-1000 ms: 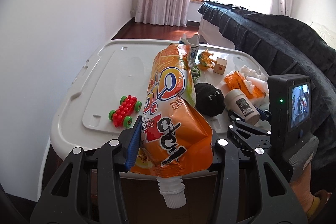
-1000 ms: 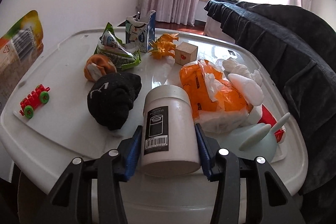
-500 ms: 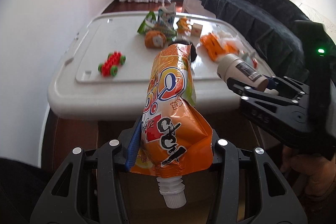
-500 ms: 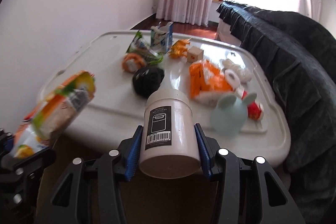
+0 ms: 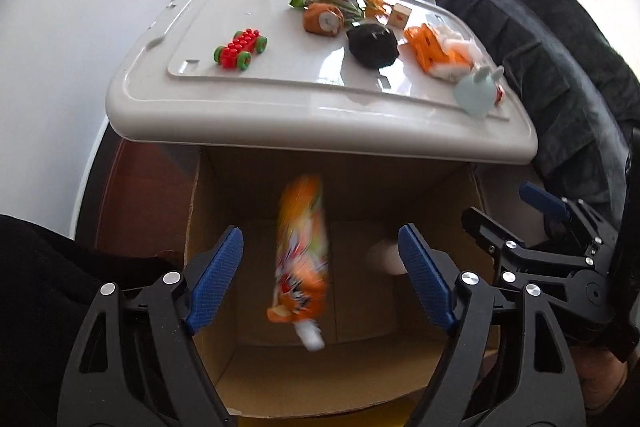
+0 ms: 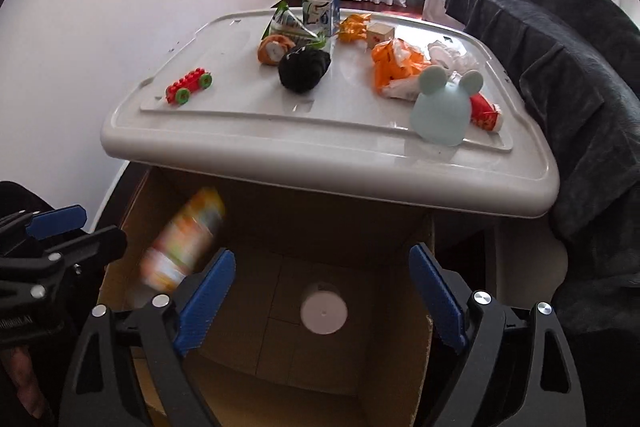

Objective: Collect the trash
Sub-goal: 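Drop the pouch into the box with the left tool while the right tool drops the white jar, then grasp the red toy car with the left tool while the right tool grasps the blue mouse cup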

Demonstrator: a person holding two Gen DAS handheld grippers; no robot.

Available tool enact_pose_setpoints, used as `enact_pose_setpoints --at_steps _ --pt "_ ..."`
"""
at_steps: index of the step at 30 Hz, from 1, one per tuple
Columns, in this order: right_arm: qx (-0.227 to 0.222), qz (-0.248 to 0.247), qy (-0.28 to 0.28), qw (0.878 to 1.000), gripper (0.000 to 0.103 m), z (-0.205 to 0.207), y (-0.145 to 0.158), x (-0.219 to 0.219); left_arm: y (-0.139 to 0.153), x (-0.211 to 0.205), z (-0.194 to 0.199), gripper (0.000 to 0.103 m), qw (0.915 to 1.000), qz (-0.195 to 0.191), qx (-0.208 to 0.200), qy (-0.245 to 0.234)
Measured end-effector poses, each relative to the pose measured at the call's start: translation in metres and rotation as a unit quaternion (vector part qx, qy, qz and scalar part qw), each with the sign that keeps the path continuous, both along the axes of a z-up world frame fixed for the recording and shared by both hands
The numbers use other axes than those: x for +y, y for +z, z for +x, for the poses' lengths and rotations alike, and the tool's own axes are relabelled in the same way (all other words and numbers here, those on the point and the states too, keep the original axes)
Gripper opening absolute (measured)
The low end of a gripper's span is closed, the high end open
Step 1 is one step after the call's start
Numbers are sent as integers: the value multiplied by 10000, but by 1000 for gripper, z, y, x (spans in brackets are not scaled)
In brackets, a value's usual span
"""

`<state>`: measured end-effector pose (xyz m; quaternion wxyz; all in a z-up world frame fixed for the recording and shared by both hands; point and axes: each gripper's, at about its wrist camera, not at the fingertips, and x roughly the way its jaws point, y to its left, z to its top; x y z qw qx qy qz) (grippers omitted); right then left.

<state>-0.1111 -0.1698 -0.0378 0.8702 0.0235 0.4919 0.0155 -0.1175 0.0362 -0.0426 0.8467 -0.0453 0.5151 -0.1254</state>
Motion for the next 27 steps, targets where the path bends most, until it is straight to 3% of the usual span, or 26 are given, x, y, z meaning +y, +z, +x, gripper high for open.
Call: enact_pose_setpoints --at_steps 3,6,9,13,19,27 --pt "-176 25 -98 9998 88 1 5 -7 5 2 2 78 9999 -98 -122 45" --pt "-552 -79 -268 9981 92 8 16 -19 18 4 6 79 9983 -27 -573 58" --pt "-903 -498 -463 9936 96 22 25 -31 34 7 16 83 9937 99 -1108 105" --pt "-964 -651 -661 9910 96 47 24 -45 44 14 49 84 9884 150 -1493 229" --pt "-1009 -690 -725 9899 96 76 17 -49 26 24 112 84 9903 438 -1233 459" --pt "-1059 -607 -732 9898 96 80 11 -53 -12 13 165 84 9918 739 -1024 215"
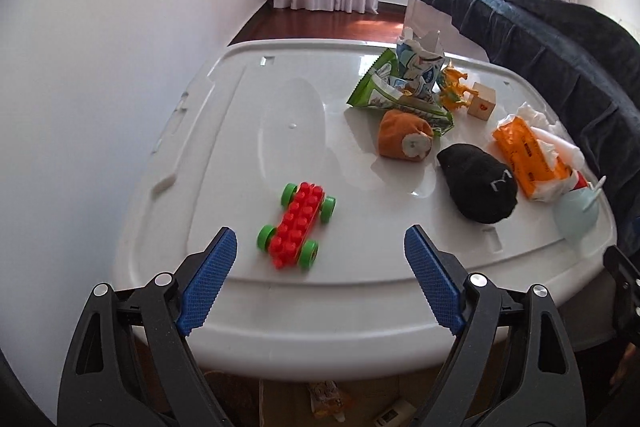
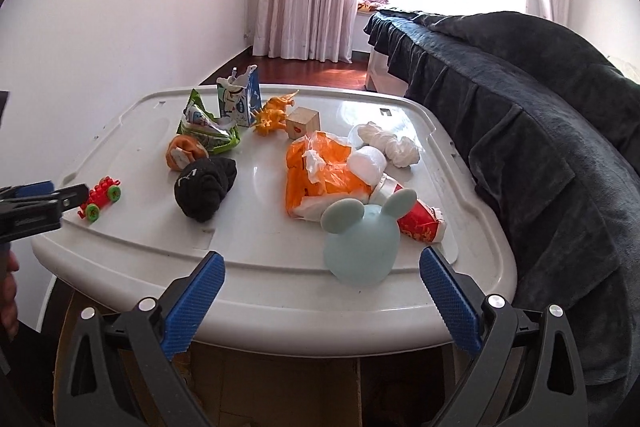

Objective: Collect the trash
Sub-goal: 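Grasp the red toy car with the left tool while the right tool grasps the blue mouse cup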

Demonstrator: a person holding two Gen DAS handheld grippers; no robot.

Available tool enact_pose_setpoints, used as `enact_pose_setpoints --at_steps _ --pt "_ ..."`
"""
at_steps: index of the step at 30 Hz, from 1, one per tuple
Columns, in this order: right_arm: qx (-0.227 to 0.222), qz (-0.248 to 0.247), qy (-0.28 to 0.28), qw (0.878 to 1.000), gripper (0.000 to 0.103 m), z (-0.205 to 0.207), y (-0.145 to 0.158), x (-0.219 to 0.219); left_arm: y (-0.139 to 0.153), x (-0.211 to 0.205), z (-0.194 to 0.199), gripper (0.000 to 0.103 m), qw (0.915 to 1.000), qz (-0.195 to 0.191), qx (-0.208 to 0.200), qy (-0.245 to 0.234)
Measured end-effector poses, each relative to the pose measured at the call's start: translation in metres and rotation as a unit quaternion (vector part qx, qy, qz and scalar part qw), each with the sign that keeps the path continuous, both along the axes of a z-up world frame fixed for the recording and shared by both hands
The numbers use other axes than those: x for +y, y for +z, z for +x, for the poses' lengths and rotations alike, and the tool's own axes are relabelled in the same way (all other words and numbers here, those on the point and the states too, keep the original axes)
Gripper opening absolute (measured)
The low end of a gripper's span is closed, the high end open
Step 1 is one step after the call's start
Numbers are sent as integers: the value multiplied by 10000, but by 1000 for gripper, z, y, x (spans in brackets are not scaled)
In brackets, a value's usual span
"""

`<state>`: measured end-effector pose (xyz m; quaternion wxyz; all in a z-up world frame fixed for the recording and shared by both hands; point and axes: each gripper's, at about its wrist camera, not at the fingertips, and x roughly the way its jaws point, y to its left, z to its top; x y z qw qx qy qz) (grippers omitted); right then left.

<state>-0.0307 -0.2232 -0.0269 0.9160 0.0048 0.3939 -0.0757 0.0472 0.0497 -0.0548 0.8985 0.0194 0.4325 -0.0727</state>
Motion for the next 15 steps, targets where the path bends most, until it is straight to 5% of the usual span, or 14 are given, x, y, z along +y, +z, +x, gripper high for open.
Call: enact_pose_setpoints --at_steps 6,8,13,15 --pt "-154 41 -50 9999 96 -5 6 -7 -25 -5 23 83 9996 274 64 -1" --pt "-212 37 -55 9998 96 -5 7 -7 -31 -5 28 76 9997 236 108 -25" --pt "-259 -12 -1 9997 96 -6 7 -4 -44 2 33 38 9999 62 118 -94" --pt "-252 -12 25 9997 96 -5 5 -4 -44 4 33 38 9999 -14 93 -63"
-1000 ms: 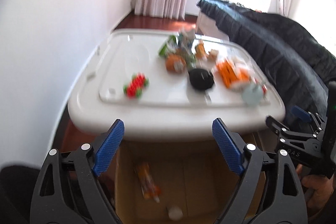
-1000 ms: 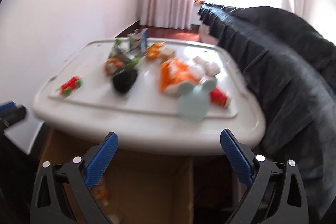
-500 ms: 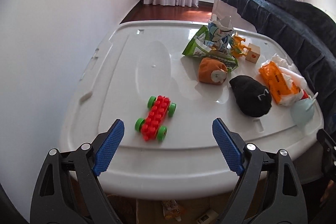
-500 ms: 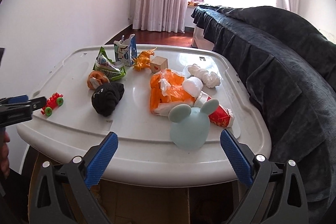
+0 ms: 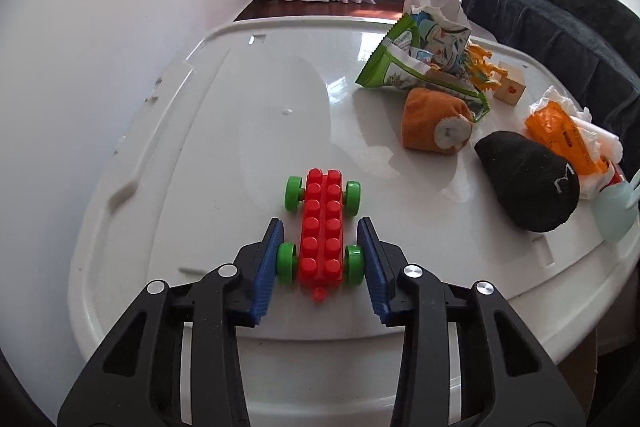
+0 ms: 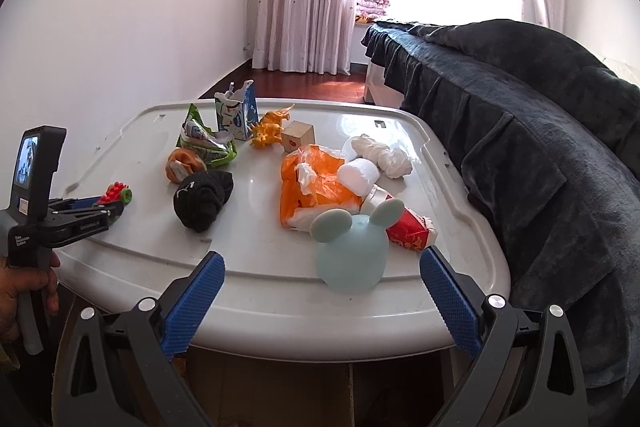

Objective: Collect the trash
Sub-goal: 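Grasp the red toy car with the left tool while the right tool grasps the blue mouse cup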

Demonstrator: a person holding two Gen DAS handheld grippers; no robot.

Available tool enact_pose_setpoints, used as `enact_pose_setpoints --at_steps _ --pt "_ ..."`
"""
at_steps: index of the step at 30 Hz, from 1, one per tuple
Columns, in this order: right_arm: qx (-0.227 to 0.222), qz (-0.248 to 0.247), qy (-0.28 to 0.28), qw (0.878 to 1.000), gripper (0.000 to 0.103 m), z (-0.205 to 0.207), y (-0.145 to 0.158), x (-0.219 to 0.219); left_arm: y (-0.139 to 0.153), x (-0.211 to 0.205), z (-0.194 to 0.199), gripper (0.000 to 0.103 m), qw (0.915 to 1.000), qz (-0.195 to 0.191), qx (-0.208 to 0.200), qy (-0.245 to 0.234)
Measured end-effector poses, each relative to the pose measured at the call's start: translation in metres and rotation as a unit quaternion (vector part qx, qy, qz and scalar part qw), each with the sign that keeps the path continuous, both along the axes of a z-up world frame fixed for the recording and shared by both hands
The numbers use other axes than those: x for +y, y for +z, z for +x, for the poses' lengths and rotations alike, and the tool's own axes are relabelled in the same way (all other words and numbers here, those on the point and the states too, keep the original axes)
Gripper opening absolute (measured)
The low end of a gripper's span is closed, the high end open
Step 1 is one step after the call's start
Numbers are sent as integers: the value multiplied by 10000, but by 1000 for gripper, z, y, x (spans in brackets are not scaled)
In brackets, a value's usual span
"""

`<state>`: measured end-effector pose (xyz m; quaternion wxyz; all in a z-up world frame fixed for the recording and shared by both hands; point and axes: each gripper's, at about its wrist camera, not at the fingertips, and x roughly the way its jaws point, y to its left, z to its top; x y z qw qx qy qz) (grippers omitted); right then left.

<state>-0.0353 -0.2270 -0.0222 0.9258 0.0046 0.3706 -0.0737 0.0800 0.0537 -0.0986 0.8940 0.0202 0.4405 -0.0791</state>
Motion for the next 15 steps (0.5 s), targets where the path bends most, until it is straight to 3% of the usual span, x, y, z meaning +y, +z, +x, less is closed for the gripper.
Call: enact_pose_setpoints --at_steps 6,15 --pt "65 -101 -54 9999 96 2 -14 -1 4 -4 -9 37 9998 -181 -37 -8" --pt "90 -455 -69 9989 96 19 -30 3 44 -21 -42 37 9979 -503 -344 -215"
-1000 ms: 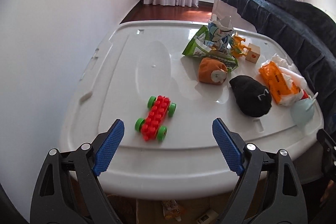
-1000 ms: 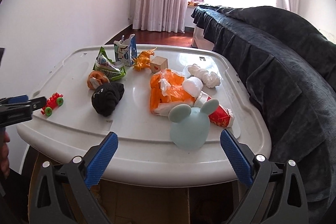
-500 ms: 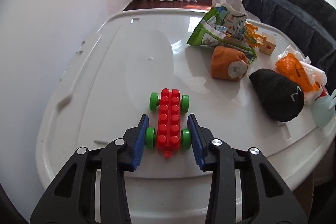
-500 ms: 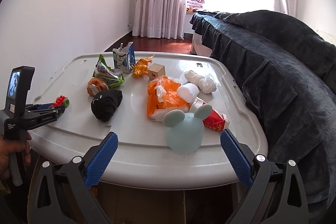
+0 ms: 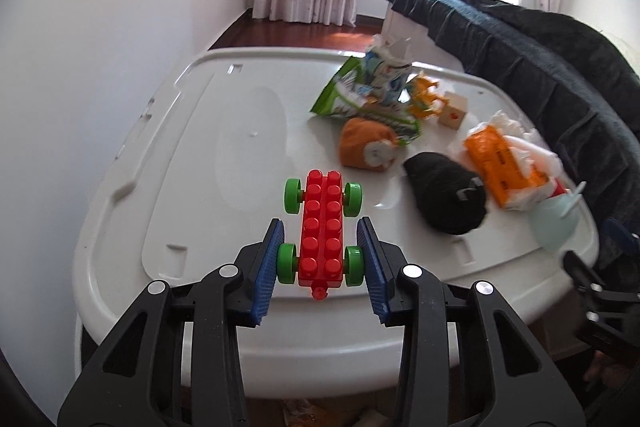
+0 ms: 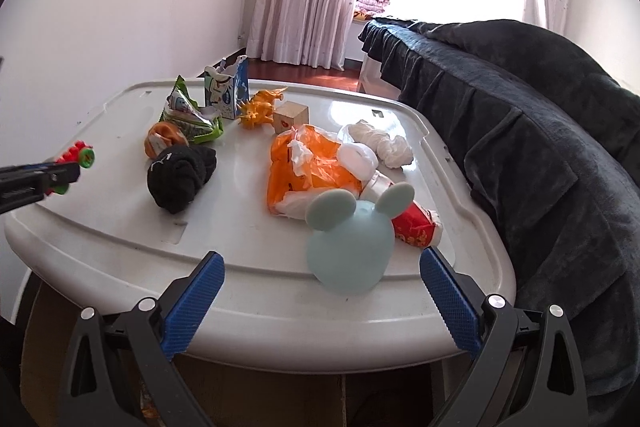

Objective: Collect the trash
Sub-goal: 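Grasp the red toy car with the left tool while the right tool grasps the blue mouse cup, then lower both tools over the box and release the car and cup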

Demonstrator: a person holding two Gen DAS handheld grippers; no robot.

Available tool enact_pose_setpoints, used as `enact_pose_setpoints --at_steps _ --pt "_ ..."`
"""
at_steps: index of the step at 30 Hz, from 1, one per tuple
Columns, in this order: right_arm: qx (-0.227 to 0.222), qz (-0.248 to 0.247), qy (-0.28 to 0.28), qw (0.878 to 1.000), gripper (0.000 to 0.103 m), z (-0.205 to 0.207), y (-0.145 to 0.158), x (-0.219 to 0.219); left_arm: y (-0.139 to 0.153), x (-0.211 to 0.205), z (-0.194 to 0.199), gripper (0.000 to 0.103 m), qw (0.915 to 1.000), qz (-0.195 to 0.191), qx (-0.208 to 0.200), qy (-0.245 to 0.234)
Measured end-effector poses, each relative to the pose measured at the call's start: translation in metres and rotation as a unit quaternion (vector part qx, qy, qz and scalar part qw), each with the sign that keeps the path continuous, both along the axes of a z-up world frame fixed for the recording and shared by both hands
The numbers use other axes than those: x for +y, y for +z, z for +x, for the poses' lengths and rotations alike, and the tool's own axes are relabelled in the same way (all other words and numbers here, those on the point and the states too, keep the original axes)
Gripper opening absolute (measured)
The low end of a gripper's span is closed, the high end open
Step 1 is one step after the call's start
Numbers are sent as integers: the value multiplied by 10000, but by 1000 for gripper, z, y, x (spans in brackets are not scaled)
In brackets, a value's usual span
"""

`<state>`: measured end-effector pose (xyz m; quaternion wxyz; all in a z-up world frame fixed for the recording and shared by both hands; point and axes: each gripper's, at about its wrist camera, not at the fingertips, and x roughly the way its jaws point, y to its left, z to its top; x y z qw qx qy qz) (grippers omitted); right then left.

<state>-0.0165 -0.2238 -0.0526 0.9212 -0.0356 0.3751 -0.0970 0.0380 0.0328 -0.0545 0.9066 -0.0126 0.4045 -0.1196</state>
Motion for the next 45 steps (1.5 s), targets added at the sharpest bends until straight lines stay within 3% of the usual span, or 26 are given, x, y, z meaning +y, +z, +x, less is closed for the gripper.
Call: enact_pose_setpoints --at_steps 6,14,15,17,18,29,37,41,45 --pt "75 -52 -304 9995 96 23 -10 -14 21 -14 -26 38 9994 -172 -174 -236" --pt "314 100 -521 9981 95 52 -28 -32 23 -20 -44 38 9989 -236 -145 -375" --pt "348 115 -509 9980 93 54 -30 -33 23 -21 -45 38 9989 -234 -140 -384" --pt "487 212 -500 9973 65 56 -34 -35 23 -22 -48 38 9988 -238 -131 -409" --pt "549 293 -507 9968 61 56 -36 -37 22 -22 -48 38 9988 -235 -124 -417" --pt "360 216 -294 9987 60 43 -16 -27 27 -29 -66 38 9982 -226 -162 -537" --pt "58 413 182 9990 60 1 40 4 46 -27 -99 38 9977 -279 -253 -563" --pt "424 602 556 9957 60 -40 42 26 43 -25 -120 38 9980 -260 23 -583" --pt "987 870 756 9884 60 -75 24 42 28 -26 -138 38 9968 -271 423 -618"
